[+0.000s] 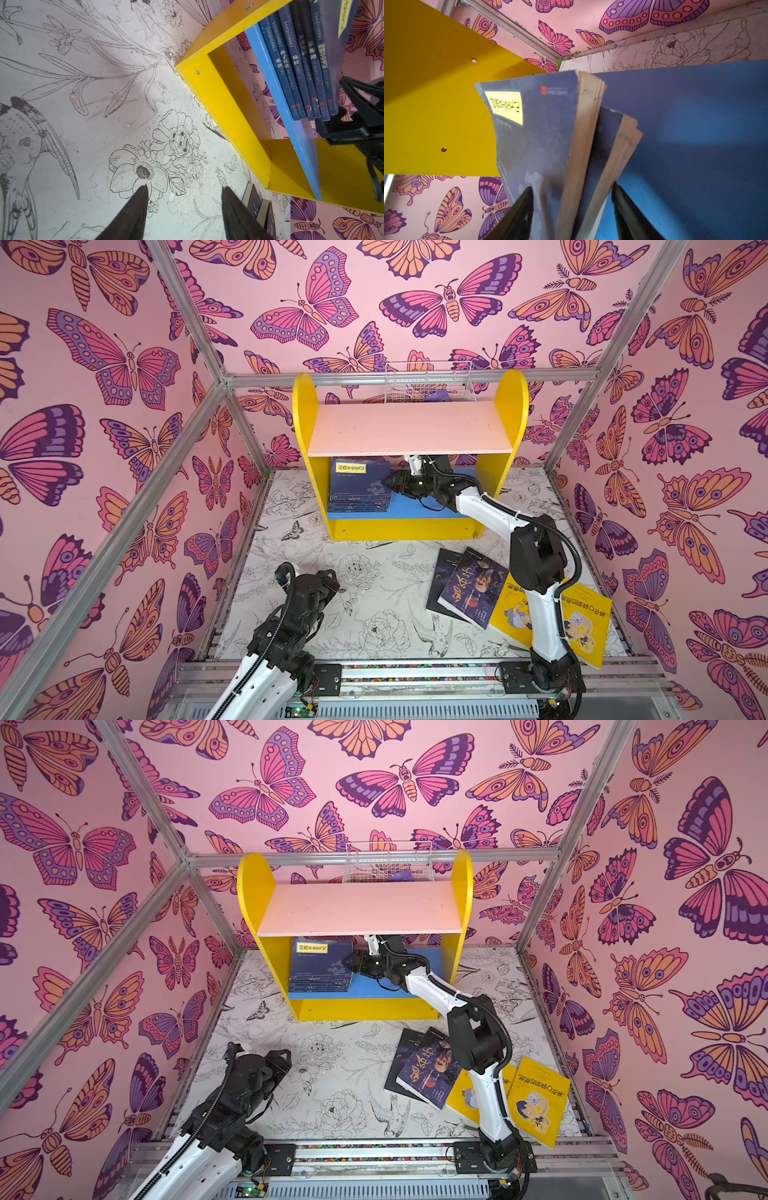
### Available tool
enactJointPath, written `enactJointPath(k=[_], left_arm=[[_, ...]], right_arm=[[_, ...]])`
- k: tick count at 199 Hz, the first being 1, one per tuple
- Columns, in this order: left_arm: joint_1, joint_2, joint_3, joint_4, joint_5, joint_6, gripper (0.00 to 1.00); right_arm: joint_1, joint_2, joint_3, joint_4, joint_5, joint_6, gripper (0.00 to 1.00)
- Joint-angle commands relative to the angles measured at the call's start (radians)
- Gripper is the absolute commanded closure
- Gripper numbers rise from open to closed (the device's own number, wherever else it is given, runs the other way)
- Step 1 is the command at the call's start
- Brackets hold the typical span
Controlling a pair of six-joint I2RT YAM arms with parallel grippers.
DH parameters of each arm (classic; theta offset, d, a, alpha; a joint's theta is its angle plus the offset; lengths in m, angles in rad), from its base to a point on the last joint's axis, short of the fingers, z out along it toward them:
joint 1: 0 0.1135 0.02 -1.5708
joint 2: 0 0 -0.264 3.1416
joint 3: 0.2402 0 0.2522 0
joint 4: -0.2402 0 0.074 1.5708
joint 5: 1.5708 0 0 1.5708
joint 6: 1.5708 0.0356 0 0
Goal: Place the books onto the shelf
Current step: 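Lower the blue book onto the shelf stack and open the right gripper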
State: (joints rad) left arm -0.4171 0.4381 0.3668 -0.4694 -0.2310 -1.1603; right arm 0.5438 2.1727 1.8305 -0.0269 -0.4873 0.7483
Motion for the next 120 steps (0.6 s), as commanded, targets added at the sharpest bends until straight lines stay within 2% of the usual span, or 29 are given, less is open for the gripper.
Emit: enactJointPath(k=[1,21,62,74,96,120], left_arm=[[0.004,-0.015,0.007,0.005,0.002,0.022,0.41],[0.004,-0.015,0.006,0.006,0.001,0.024,0.41],[0.004,-0.013,0.000,0.005,0.001,0.017,0.41],[0.004,-0.015,-0.002,0.005,0.002,0.017,0.41],[0.004,-0.017,-0.006,0.005,0.007,0.013,0.41],[0.003,-0.019,-0.007,0.005,0.005,0.011,0.41]], right_arm=[[-0.006,0.041,0.063,0.104,-0.023,0.080,0.40],[-0.007,0.062,0.081,0.114,-0.025,0.092,0.46],[-0.007,0.094,0.084,0.165,-0.053,0.123,0.79],[-0.007,0.094,0.075,0.189,-0.066,0.131,0.86],[-0.005,0.092,0.078,0.192,-0.092,0.128,0.91],[0.004,0.077,0.064,0.173,-0.103,0.109,0.92]])
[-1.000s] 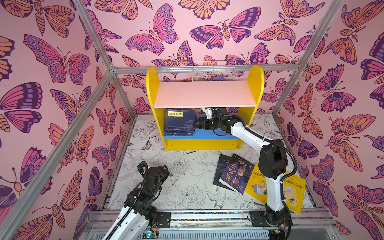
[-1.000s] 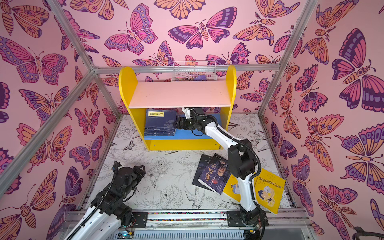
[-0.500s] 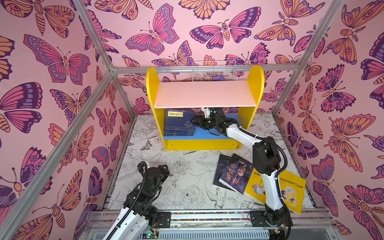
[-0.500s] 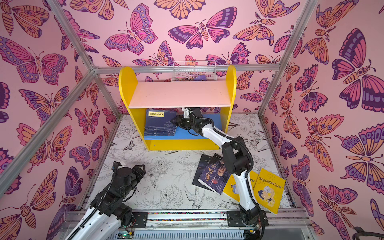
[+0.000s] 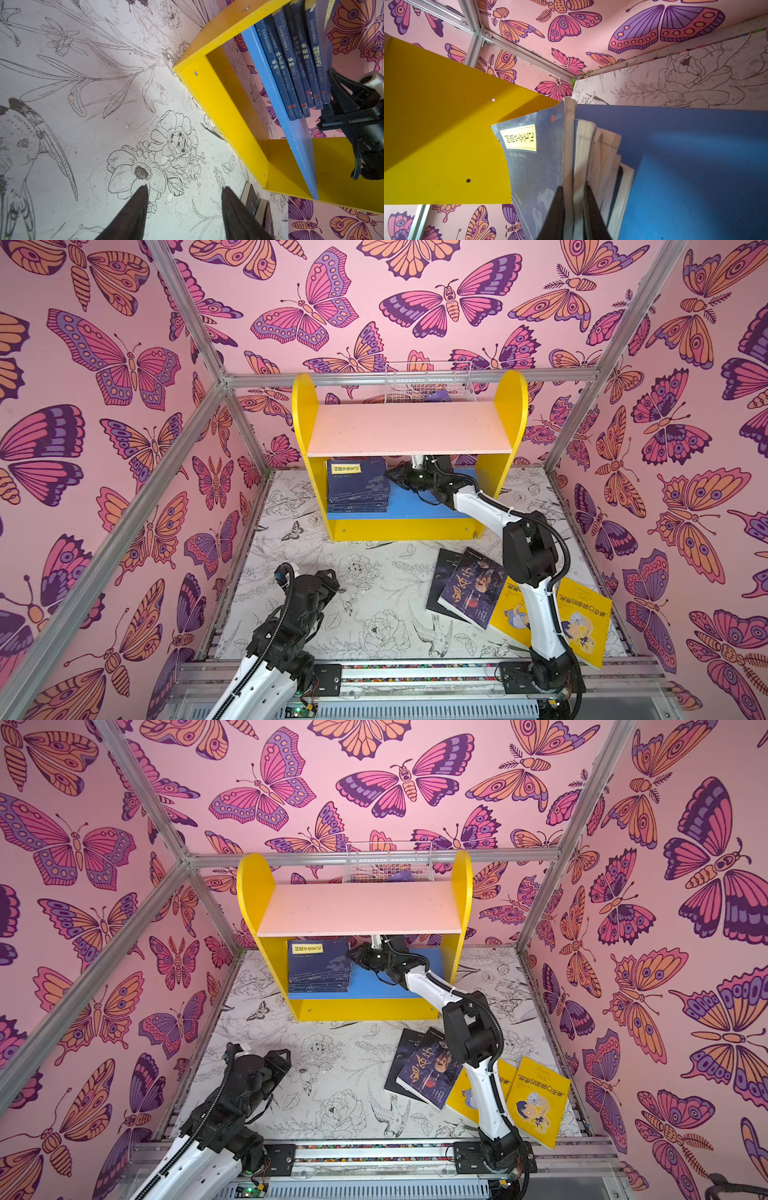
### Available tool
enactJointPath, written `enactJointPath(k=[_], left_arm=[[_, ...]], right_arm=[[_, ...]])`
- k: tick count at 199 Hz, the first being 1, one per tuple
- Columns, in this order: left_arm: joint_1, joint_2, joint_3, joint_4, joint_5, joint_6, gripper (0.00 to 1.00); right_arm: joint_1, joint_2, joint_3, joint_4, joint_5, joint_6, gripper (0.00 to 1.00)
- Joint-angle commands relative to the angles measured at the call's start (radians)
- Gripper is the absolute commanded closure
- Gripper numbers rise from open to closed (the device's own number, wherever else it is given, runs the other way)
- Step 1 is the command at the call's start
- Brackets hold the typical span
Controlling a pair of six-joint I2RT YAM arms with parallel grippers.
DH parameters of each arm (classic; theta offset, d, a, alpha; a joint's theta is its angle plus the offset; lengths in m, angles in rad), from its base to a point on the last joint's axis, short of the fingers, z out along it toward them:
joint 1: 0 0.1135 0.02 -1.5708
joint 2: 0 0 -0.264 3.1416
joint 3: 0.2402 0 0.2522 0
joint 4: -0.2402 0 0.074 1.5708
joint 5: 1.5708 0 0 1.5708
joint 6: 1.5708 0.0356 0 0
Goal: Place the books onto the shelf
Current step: 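Lower the blue book onto the shelf stack and open the right gripper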
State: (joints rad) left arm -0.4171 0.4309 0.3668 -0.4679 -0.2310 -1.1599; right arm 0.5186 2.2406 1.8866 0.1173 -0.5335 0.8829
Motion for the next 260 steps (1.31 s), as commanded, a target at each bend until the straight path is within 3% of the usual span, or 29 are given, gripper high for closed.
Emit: enactJointPath(k=[1,71,105,130,156,199,234,260], left_arm=[[0.003,-0.011,-0.007,0.005,0.005,0.011,0.41],[0.004,-0.006,0.003,0.009,0.010,0.019,0.41],[0.004,-0.017,0.016,0.012,0.012,0.042,0.41],[0.004,-0.010,0.027,0.012,0.012,0.056,0.41],[0.005,0.019,0.037,0.033,0.019,0.074,0.41],[0.005,0.101,0.076,0.126,0.046,0.145,0.41],[0.005,0.203,0.127,0.169,0.097,0.203,0.42],[0.005,0.251,0.134,0.193,0.112,0.221,0.41]], right_arm=[[0.030,0.008,0.006,0.029,-0.057,-0.026,0.92],[0.070,-0.056,-0.073,-0.011,0.015,-0.098,0.86],[0.069,-0.172,-0.164,-0.027,0.179,-0.199,0.55],[0.069,-0.280,-0.259,-0.006,0.297,-0.269,0.43],[0.068,-0.382,-0.338,-0.013,0.371,-0.338,0.41],[0.079,-0.493,-0.430,-0.114,0.348,-0.436,0.44],[0.087,-0.659,-0.627,-0.170,0.400,-0.492,0.43],[0.095,-0.735,-0.698,-0.236,0.369,-0.535,0.43]])
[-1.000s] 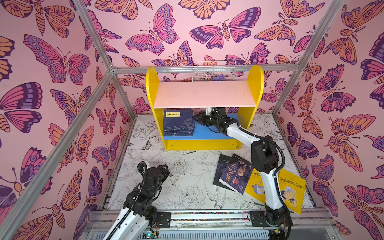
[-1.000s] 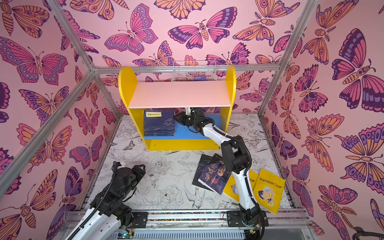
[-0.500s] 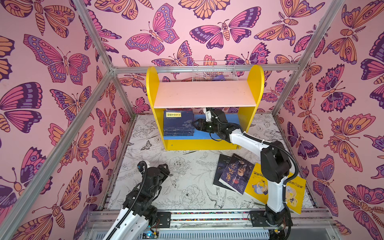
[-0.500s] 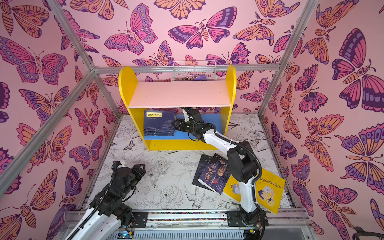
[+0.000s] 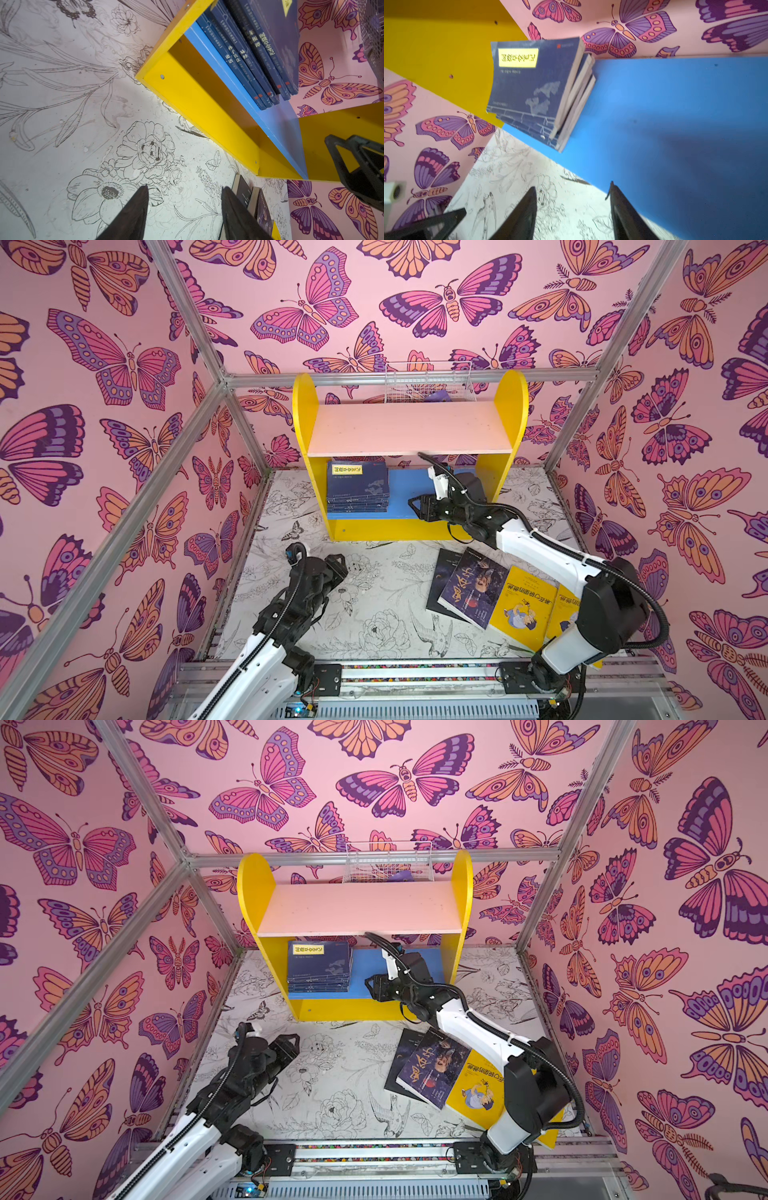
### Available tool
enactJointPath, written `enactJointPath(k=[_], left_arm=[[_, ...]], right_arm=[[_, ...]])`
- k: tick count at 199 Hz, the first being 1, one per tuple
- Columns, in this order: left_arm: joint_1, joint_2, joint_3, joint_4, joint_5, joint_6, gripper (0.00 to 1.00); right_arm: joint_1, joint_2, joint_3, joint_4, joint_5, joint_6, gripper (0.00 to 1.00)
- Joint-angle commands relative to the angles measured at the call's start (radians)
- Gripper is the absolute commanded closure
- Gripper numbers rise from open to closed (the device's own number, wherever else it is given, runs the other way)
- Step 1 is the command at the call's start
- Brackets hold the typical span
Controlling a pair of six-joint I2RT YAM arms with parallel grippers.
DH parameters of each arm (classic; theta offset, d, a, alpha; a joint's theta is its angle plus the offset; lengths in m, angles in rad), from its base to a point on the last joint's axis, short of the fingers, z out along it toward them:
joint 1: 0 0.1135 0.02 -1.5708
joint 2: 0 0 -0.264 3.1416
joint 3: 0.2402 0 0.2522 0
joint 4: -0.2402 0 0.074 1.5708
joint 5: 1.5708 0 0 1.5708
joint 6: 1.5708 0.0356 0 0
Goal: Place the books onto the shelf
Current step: 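Lower the blue book onto the shelf stack and open the right gripper, then withdraw the right gripper from the shelf toward the table books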
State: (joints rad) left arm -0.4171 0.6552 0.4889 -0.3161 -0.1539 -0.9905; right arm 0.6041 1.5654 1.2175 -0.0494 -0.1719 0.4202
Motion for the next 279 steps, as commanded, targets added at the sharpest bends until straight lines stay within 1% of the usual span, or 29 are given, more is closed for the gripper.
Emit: enactJointPath(k=[1,10,38,44,51,61,72,81,98,108,114,122,135,147,166,186,194,210,229,245,279], left_arm=[[0.005,0.027,0.011,0.045,0.036,0.052,0.41],[0.005,0.030,-0.001,0.079,0.044,0.048,0.41],[0.008,0.058,-0.023,0.165,0.086,-0.002,0.41],[0.009,0.066,-0.029,0.180,0.097,-0.016,0.41],[0.009,0.076,-0.036,0.198,0.113,-0.033,0.41],[0.012,0.098,-0.042,0.212,0.139,-0.051,0.42],[0.017,0.121,-0.041,0.212,0.170,-0.066,0.42],[0.019,0.135,-0.041,0.212,0.193,-0.075,0.42],[0.021,0.148,-0.047,0.216,0.214,-0.088,0.42],[0.021,0.146,-0.050,0.219,0.218,-0.089,0.42],[0.022,0.143,-0.054,0.221,0.218,-0.089,0.42],[0.023,0.142,-0.057,0.223,0.217,-0.092,0.42],[0.024,0.144,-0.062,0.227,0.217,-0.099,0.42],[0.024,0.143,-0.065,0.232,0.218,-0.105,0.42],[0.024,0.137,-0.069,0.236,0.220,-0.109,0.42],[0.025,0.117,-0.078,0.235,0.218,-0.106,0.42],[0.025,0.110,-0.083,0.232,0.217,-0.103,0.42],[0.026,0.106,-0.090,0.227,0.215,-0.099,0.42],[0.026,0.116,-0.095,0.229,0.219,-0.099,0.42],[0.026,0.133,-0.098,0.241,0.218,-0.099,0.42],[0.026,0.186,-0.100,0.294,0.229,-0.097,0.42]], right_arm=[[0.009,-0.060,-0.029,-0.072,0.006,-0.073,0.43],[0.017,-0.056,-0.018,-0.103,-0.001,-0.097,0.43],[0.052,-0.010,0.068,-0.188,0.047,-0.171,0.43],[0.056,-0.002,0.102,-0.215,0.049,-0.181,0.43],[0.060,0.051,0.143,-0.255,0.046,-0.193,0.43],[0.065,0.100,0.241,-0.341,0.050,-0.217,0.44],[0.077,0.160,0.339,-0.454,0.096,-0.251,0.45],[0.088,0.201,0.398,-0.510,0.149,-0.276,0.46],[0.090,0.263,0.480,-0.565,0.208,-0.294,0.46],[0.091,0.292,0.504,-0.561,0.267,-0.269,0.47],[0.084,0.311,0.515,-0.548,0.272,-0.259,0.47],[0.069,0.338,0.547,-0.550,0.257,-0.224,0.47],[0.045,0.402,0.599,-0.549,0.200,-0.146,0.47],[0.030,0.456,0.635,-0.540,0.182,-0.086,0.48],[0.009,0.516,0.658,-0.504,0.200,0.013,0.50],[-0.026,0.559,0.648,-0.442,0.194,0.123,0.52],[-0.044,0.575,0.636,-0.396,0.161,0.160,0.54],[-0.082,0.622,0.630,-0.311,0.053,0.250,0.57],[-0.110,0.695,0.671,-0.240,-0.038,0.335,0.61],[-0.115,0.769,0.743,-0.207,-0.099,0.361,0.63],[-0.118,0.947,0.956,-0.135,-0.249,0.417,0.63]])
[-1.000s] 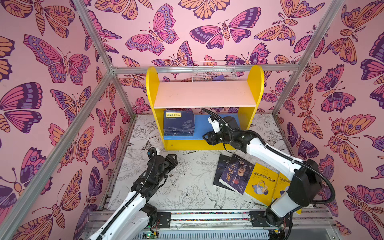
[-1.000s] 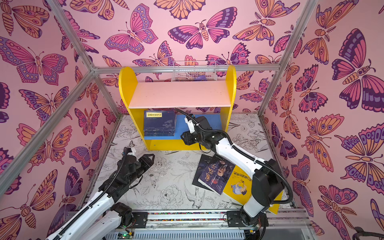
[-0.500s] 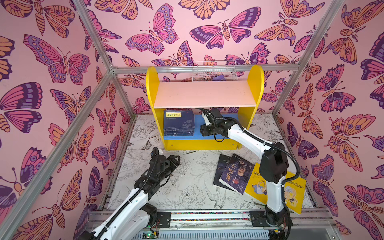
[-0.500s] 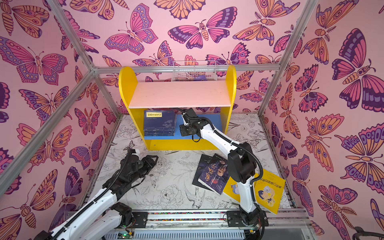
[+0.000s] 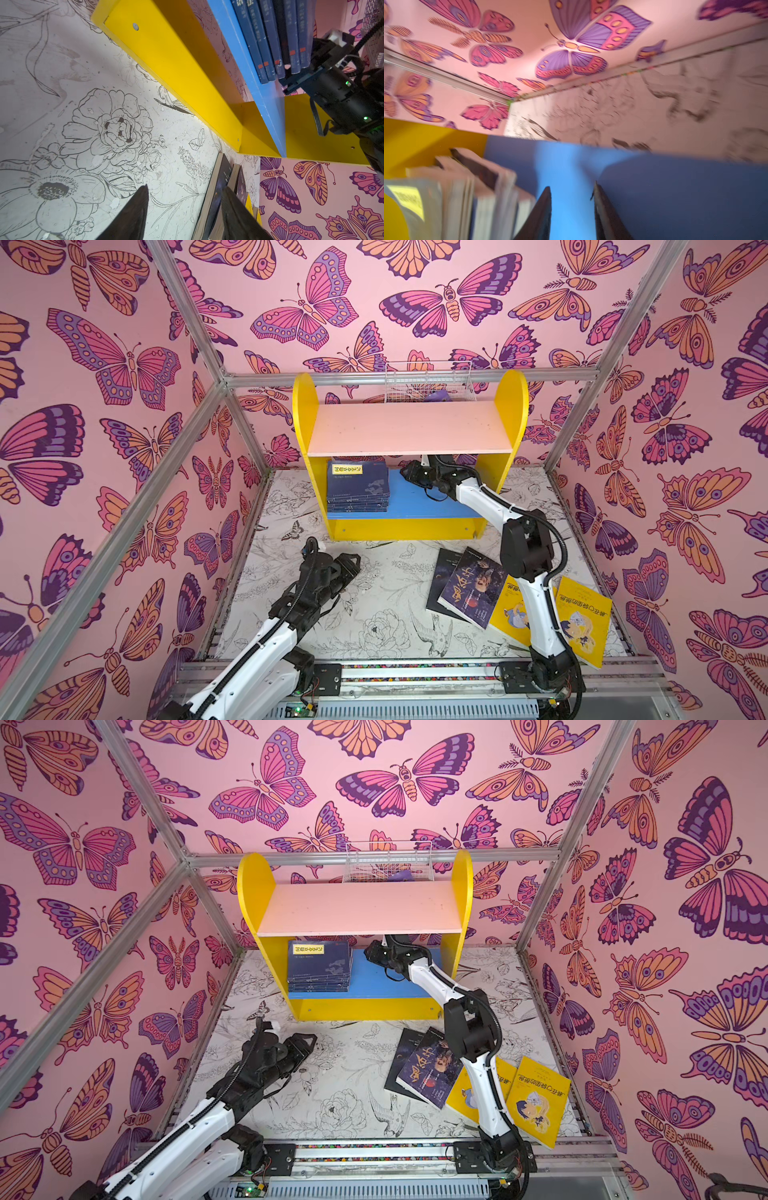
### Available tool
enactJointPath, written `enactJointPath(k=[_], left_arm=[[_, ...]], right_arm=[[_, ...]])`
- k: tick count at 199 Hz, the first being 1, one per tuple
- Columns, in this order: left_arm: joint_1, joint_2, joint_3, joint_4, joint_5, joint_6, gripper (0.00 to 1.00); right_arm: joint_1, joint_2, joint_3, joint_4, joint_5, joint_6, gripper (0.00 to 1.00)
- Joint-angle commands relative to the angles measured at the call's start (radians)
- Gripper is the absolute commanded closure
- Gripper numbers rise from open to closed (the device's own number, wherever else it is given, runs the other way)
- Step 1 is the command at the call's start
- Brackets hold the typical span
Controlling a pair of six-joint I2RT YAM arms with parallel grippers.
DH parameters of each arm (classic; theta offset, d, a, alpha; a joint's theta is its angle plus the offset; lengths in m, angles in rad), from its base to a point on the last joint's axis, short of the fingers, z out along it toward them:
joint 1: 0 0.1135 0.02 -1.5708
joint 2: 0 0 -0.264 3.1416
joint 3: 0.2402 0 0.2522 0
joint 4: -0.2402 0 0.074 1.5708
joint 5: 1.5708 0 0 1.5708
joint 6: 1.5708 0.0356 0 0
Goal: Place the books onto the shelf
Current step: 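Withdraw the right gripper from the shelf toward the table books, then move both grippers down to the dark and yellow books on the table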
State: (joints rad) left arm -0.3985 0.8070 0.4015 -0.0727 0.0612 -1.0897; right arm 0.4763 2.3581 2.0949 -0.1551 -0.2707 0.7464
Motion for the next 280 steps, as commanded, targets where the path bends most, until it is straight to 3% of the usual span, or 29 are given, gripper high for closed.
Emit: enactJointPath(k=[1,28,48,99,146,172,214,248,280], left_arm=[[0.007,0.036,-0.012,0.051,0.014,0.003,0.42],[0.013,0.096,0.003,0.083,0.019,0.001,0.42],[0.021,0.122,0.024,0.104,0.027,0.011,0.43],[0.024,0.106,0.043,0.064,-0.002,0.073,0.42],[0.019,0.098,0.063,-0.003,-0.013,0.206,0.40],[-0.040,0.138,0.099,-0.009,-0.004,0.271,0.38],[-0.245,0.346,0.230,0.032,0.054,0.438,0.37],[-0.379,0.611,0.393,0.061,0.168,0.592,0.36],[-0.471,0.803,0.543,0.065,0.195,0.674,0.36]], right_arm=[[0.009,0.160,0.085,-0.026,-0.155,0.093,0.64],[0.004,0.252,0.206,0.005,-0.224,0.101,0.64],[0.003,0.219,0.160,0.038,-0.208,0.067,0.64],[0.008,-0.173,-0.404,0.363,0.051,-0.044,0.62],[0.061,-0.461,-0.704,0.396,0.126,-0.150,0.59],[0.105,-0.660,-0.880,0.306,0.154,-0.157,0.54],[0.109,-0.987,-1.107,-0.167,0.213,-0.173,0.43],[0.030,-1.157,-1.209,-0.588,0.259,-0.137,0.34],[-0.107,-1.241,-1.318,-0.700,0.217,-0.167,0.30]])
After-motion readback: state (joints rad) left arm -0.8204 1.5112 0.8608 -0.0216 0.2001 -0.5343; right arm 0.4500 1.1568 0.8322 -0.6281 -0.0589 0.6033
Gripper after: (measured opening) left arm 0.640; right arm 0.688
